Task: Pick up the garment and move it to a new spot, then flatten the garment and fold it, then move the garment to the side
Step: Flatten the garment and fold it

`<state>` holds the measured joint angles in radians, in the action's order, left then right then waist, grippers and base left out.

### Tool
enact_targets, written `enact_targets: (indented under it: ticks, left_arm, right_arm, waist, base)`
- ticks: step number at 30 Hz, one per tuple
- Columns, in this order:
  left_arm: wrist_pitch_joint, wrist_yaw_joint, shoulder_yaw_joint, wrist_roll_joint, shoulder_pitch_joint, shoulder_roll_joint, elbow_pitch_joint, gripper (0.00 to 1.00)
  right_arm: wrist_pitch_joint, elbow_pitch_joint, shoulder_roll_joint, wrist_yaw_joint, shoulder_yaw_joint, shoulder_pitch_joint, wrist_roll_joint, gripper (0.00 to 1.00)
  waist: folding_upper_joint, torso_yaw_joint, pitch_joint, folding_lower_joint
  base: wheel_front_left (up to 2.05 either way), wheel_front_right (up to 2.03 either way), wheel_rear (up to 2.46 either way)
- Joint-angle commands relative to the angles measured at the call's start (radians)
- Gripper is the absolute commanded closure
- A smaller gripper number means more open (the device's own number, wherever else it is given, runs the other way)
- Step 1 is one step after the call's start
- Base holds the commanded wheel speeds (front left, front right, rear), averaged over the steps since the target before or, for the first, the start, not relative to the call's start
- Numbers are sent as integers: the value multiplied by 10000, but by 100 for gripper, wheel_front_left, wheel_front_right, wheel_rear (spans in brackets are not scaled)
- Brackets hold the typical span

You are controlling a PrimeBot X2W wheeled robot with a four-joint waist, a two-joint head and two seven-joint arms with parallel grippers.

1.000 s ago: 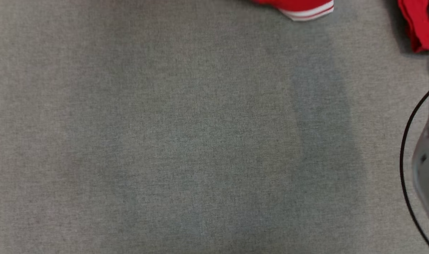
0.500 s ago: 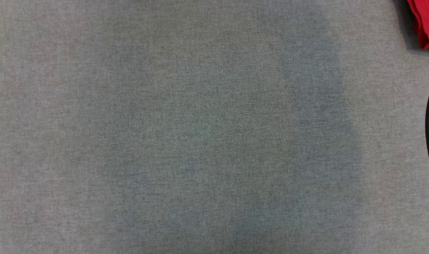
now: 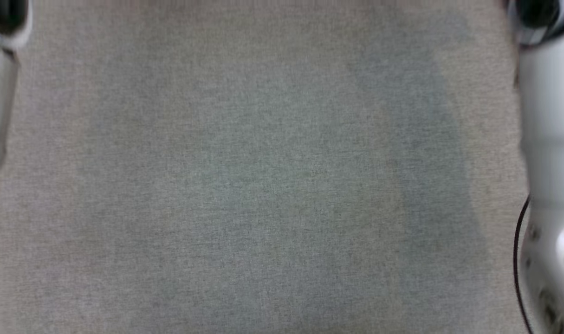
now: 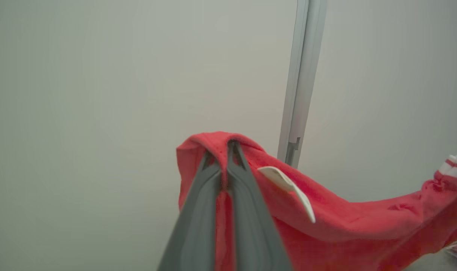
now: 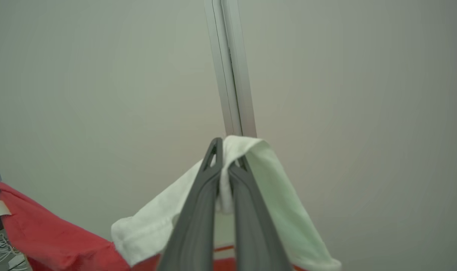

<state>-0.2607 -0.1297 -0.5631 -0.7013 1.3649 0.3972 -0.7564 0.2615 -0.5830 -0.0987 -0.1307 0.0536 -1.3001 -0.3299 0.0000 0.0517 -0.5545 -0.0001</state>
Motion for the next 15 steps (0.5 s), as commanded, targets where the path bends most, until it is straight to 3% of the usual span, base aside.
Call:
enact_targets:
  ticks: [1,8,15]
  left_arm:
    - [-48,32,349,67,-804,69,413,100]
    - [-53,387,1604,571,-4654,-257,2390,100]
    - [-54,649,2305,1059,-7966,-901,3624,100]
  right_arm:
    - [44,486,26,-2,47,838,-82,100]
    - [41,2426,-79,-2,172,4793,-374,100]
    - [-176,3558,-71,-2,12,8161,-732,100]
  waist:
    - [0,114,203,1]
    - [0,51,1062,1]
    - [0,-179,1987,1]
  base:
    - [0,0,0]
    - [0,0,0]
    - [0,0,0]
